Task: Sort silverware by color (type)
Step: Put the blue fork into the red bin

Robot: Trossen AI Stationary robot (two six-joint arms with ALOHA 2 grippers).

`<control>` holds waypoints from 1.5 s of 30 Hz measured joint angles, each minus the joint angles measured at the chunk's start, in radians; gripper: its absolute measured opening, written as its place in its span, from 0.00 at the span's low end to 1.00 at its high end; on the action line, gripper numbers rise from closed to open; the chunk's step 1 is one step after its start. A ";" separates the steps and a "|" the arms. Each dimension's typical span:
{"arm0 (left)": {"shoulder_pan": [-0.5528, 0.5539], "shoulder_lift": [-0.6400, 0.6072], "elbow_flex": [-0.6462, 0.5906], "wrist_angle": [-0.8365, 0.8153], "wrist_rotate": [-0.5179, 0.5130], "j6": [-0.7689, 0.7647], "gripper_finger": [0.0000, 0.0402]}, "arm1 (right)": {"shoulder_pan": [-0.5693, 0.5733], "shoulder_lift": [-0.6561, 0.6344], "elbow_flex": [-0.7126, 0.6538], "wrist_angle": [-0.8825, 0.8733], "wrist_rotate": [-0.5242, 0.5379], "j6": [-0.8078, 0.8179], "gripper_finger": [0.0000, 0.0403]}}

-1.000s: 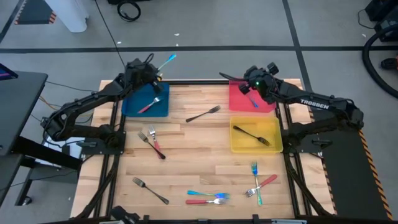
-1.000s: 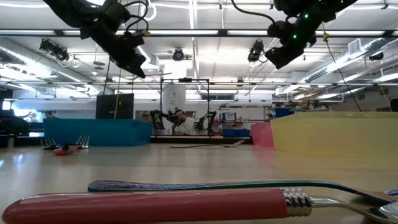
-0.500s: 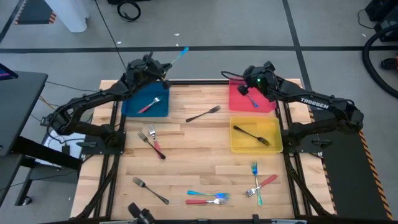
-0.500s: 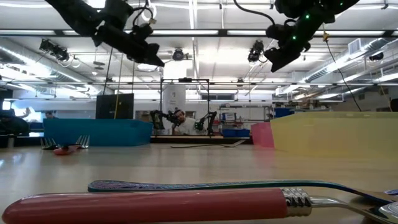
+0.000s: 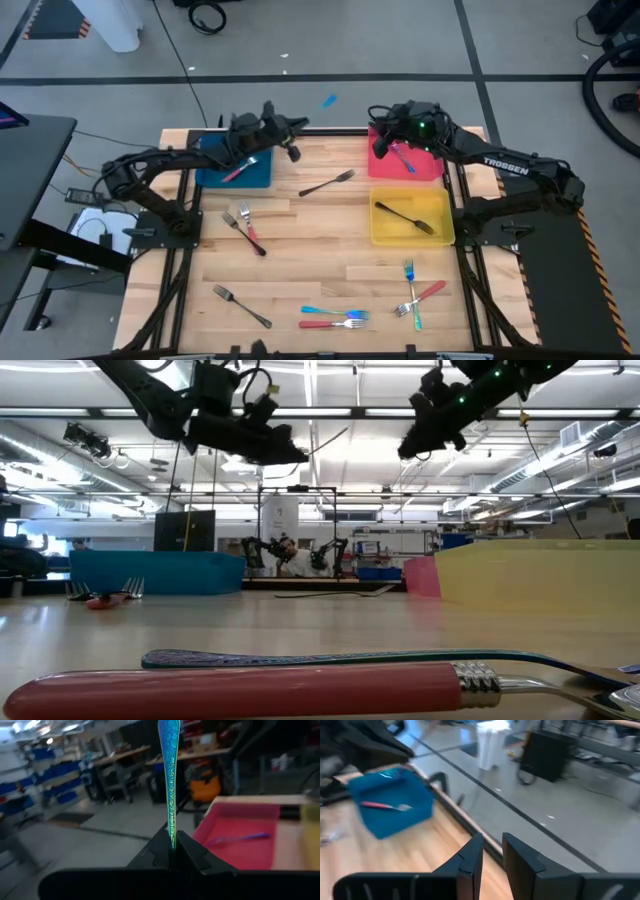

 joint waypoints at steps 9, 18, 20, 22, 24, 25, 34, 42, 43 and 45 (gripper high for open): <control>-0.098 0.029 0.000 0.118 -0.001 -0.039 0.04 | 0.112 0.011 -0.015 0.118 -0.075 0.047 0.20; -0.163 0.029 0.000 0.130 -0.002 -0.059 0.04 | 0.220 0.134 -0.060 0.347 0.011 0.022 0.20; -0.175 0.029 0.000 0.128 -0.002 -0.059 0.04 | 0.232 0.170 -0.060 0.414 0.011 0.022 0.20; -0.184 0.029 0.000 0.129 -0.002 -0.059 0.04 | 0.241 0.197 -0.060 0.459 0.011 0.022 0.20; -0.188 0.029 0.000 0.128 -0.003 -0.059 0.04 | 0.249 0.218 -0.060 0.497 0.011 0.030 0.20; -0.188 0.029 0.000 0.128 -0.003 -0.059 0.04 | 0.254 0.224 -0.060 0.513 0.011 0.035 0.20; -0.193 0.029 0.000 0.120 -0.005 -0.061 0.04 | 0.292 0.227 -0.060 0.638 0.086 0.058 0.20; -0.197 0.028 0.000 0.106 -0.010 -0.064 0.04 | 0.297 0.227 -0.060 0.662 0.165 0.084 0.20; -0.197 0.028 0.000 0.104 -0.009 -0.068 0.04 | 0.298 0.227 -0.060 0.669 0.164 0.086 0.20; -0.198 0.028 0.000 0.104 -0.009 -0.082 0.04 | 0.298 0.227 -0.060 0.679 0.165 0.098 0.20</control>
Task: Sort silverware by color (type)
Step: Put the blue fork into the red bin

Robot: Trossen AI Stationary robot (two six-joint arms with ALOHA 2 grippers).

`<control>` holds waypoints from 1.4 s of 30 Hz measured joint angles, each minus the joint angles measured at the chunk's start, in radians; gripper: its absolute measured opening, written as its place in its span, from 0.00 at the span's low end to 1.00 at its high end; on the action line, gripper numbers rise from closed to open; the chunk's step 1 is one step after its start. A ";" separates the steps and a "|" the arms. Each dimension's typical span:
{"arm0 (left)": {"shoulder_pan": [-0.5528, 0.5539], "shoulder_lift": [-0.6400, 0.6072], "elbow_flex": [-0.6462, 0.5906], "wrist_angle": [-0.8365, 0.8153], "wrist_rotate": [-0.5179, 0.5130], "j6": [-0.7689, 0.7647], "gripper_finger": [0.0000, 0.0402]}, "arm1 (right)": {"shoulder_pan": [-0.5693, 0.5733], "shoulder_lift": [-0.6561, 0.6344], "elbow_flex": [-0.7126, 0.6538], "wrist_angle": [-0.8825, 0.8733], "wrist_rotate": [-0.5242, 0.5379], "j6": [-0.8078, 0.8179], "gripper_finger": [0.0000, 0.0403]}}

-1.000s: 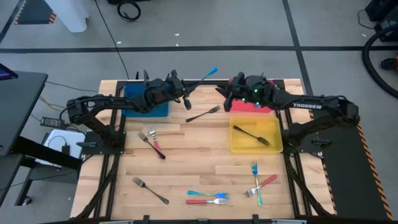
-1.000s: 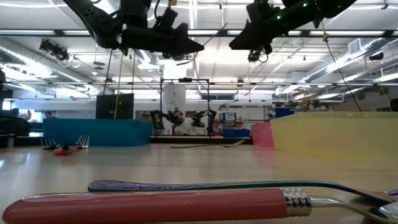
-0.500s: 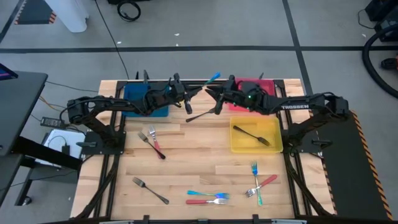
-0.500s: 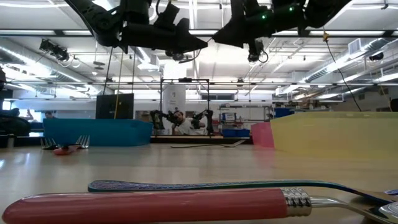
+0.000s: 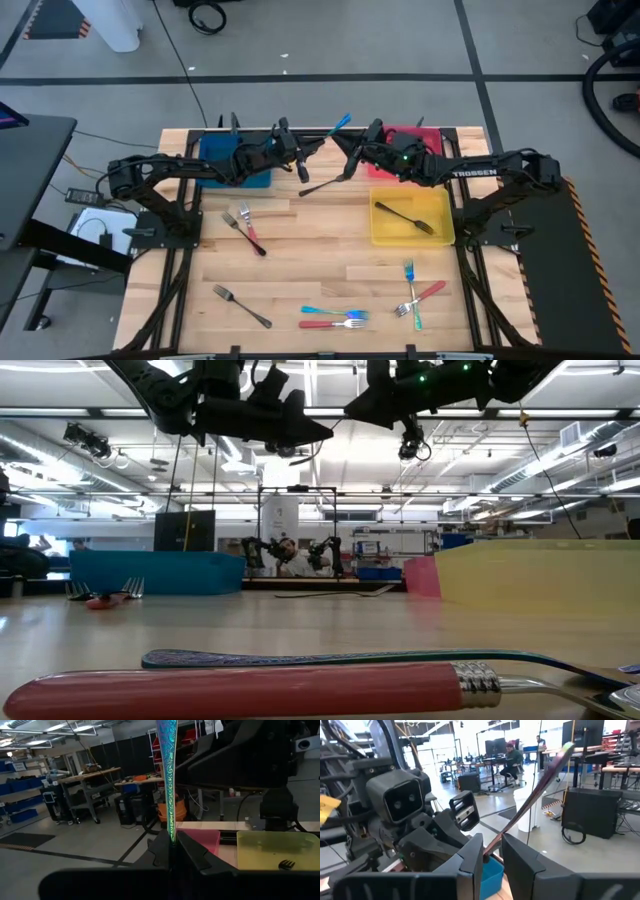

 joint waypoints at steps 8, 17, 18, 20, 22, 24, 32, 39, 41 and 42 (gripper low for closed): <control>-0.004 0.000 0.000 -0.014 0.007 0.002 0.04 | -0.002 0.000 0.000 0.013 0.065 0.011 0.20; -0.013 0.000 0.000 -0.014 0.002 0.003 0.04 | -0.002 0.012 0.000 0.060 0.075 0.007 0.20; -0.013 0.000 0.000 -0.018 0.002 0.003 0.04 | -0.003 0.019 0.000 0.069 0.075 0.003 0.20; -0.013 0.000 0.000 -0.024 0.000 0.003 0.04 | -0.007 0.045 0.001 0.108 0.074 -0.003 0.18; -0.013 0.001 -0.001 -0.041 -0.003 0.003 0.04 | -0.015 0.067 0.002 0.119 0.056 -0.003 0.16; -0.013 0.001 -0.001 -0.063 -0.006 0.003 0.04 | -0.021 0.089 0.002 0.128 0.050 -0.003 0.12; -0.010 0.002 -0.001 -0.117 0.005 0.008 0.04 | -0.026 0.108 0.003 0.143 -0.024 -0.044 0.03; -0.008 0.002 0.001 -0.140 0.017 0.009 0.05 | -0.024 0.054 0.003 0.019 -0.038 -0.094 0.02; -0.009 0.002 0.002 -0.153 0.019 0.009 0.06 | -0.024 0.028 0.003 -0.042 -0.039 -0.099 0.02; -0.012 0.002 0.003 -0.160 0.016 0.008 0.07 | -0.024 0.014 0.003 -0.075 -0.037 -0.101 0.02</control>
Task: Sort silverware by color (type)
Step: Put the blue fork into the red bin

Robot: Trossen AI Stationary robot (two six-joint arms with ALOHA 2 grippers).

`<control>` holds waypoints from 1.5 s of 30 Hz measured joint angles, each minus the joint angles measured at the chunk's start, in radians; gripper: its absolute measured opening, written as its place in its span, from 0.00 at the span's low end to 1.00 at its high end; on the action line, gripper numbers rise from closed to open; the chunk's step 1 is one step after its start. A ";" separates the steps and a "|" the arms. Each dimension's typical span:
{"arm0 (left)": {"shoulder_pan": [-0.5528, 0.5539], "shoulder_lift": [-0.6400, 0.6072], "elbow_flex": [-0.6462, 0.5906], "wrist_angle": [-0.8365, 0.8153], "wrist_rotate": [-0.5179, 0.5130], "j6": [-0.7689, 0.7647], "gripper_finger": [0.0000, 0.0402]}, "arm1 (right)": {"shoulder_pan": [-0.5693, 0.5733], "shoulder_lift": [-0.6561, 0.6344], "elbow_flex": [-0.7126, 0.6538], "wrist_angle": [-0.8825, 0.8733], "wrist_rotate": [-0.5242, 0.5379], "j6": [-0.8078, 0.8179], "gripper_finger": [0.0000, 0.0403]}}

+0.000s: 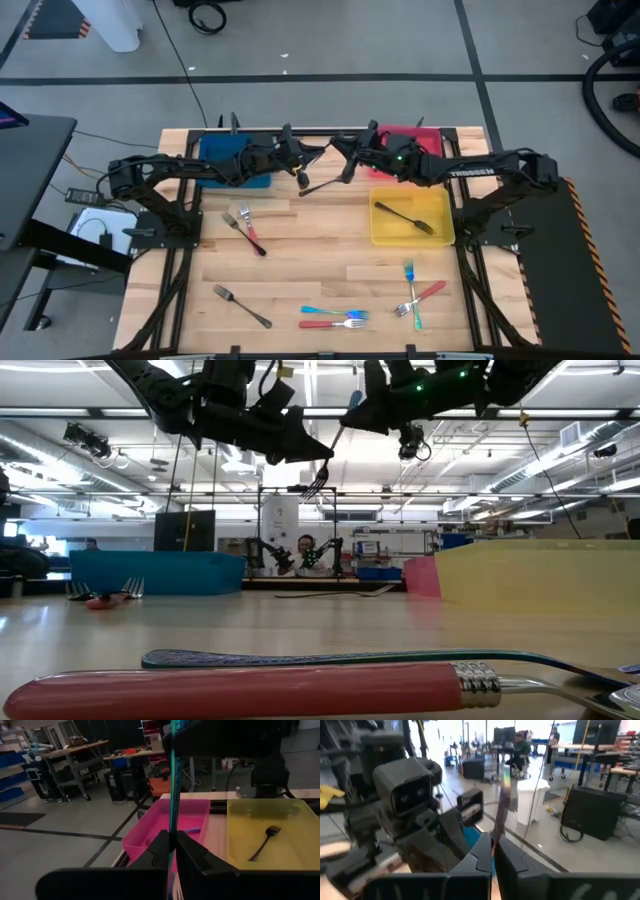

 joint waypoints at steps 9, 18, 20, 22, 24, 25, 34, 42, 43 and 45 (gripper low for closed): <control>-0.062 -0.002 -0.003 -0.137 -0.004 -0.003 0.19 | -0.007 -0.185 -0.002 -0.444 0.272 -0.083 0.02; -0.125 -0.002 -0.003 -0.216 -0.007 0.026 0.20 | -0.025 -0.262 -0.012 -0.901 0.423 0.027 0.02; -0.125 -0.002 -0.003 -0.217 -0.009 0.027 0.20 | -0.037 -0.262 -0.036 -0.954 0.443 0.045 0.03; -0.123 -0.002 -0.003 -0.220 -0.009 0.023 0.20 | -0.051 -0.261 -0.068 -0.976 0.452 0.064 0.03; -0.120 -0.002 -0.003 -0.222 -0.009 0.023 0.20 | -0.066 -0.261 -0.103 -0.979 0.484 0.076 0.03; -0.119 -0.002 -0.003 -0.222 -0.009 0.024 0.20 | -0.076 -0.261 -0.118 -0.981 0.499 0.061 0.03; -0.073 -0.002 -0.003 -0.222 -0.011 0.084 0.20 | -0.183 -0.258 -0.143 -0.978 0.461 0.030 0.03; 0.022 -0.002 -0.003 -0.226 -0.012 0.053 0.20 | -0.249 -0.191 -0.143 -1.000 0.453 0.032 0.08; 0.031 -0.002 -0.003 -0.228 -0.012 0.047 0.20 | -0.255 -0.174 -0.144 -1.002 0.452 0.026 0.09; 0.046 -0.001 -0.003 -0.230 -0.012 0.035 0.20 | -0.266 -0.135 -0.144 -0.996 0.452 0.001 0.12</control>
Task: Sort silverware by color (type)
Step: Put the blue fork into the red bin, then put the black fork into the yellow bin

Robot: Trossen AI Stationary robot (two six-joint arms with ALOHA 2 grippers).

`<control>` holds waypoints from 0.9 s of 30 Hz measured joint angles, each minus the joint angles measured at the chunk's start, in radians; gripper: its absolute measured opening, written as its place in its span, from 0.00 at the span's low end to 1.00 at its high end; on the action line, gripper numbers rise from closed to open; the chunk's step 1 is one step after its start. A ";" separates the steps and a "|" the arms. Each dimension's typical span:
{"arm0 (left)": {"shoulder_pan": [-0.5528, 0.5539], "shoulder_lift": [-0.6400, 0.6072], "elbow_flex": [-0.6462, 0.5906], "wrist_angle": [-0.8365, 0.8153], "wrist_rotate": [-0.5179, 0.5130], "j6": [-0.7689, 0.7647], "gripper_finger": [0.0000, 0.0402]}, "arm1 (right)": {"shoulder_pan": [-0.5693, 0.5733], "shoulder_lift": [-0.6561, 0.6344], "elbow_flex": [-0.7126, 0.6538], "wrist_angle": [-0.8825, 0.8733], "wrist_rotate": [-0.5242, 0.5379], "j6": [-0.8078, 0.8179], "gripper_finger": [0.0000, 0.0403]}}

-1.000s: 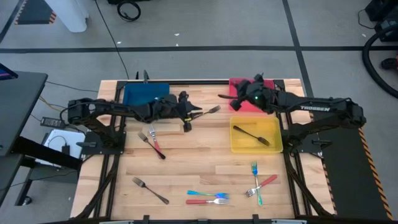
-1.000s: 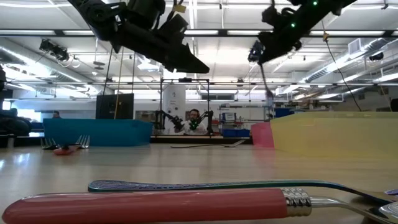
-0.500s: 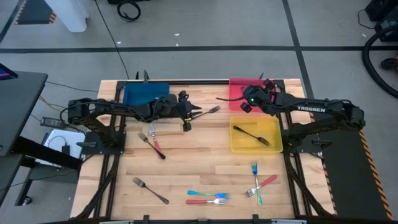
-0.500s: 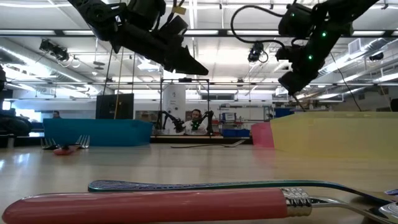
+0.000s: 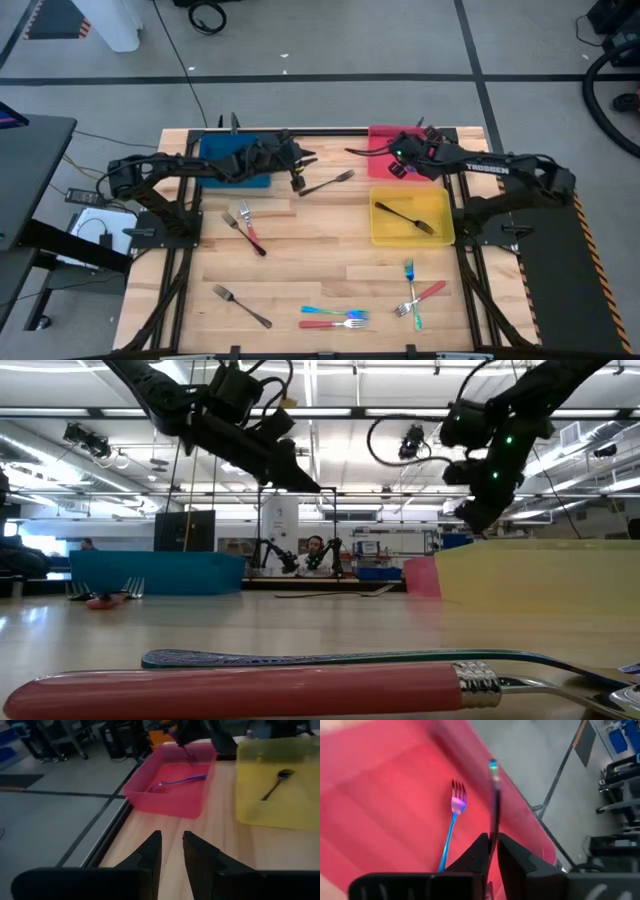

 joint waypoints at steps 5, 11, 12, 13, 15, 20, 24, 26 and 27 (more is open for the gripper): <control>0.019 0.000 0.000 -0.014 0.000 -0.012 0.20 | -0.017 0.095 -0.001 0.055 0.052 -0.063 0.17; 0.018 0.000 0.000 -0.014 0.001 -0.017 0.20 | -0.018 0.157 0.003 0.119 0.085 -0.102 0.23; 0.018 0.000 0.000 -0.014 0.001 -0.017 0.20 | -0.016 0.160 0.006 0.120 0.081 -0.102 0.24; 0.018 0.000 0.000 -0.014 0.001 -0.019 0.20 | -0.013 0.162 0.010 0.122 0.081 -0.100 0.25; 0.018 0.000 0.000 -0.015 0.001 -0.020 0.20 | -0.006 0.162 0.019 0.122 0.084 -0.091 0.26; 0.018 0.000 0.000 -0.032 0.001 -0.026 0.20 | 0.027 0.149 0.046 0.122 0.087 -0.087 0.27; 0.013 0.000 0.000 -0.045 0.001 -0.079 0.20 | 0.069 0.118 0.077 0.117 0.086 -0.080 0.27; 0.006 0.000 0.000 -0.058 0.001 -0.097 0.20 | 0.095 0.098 0.092 0.118 0.079 -0.068 0.27; 0.000 0.000 0.000 -0.066 0.001 -0.101 0.20 | 0.109 0.088 0.099 0.117 0.079 -0.057 0.27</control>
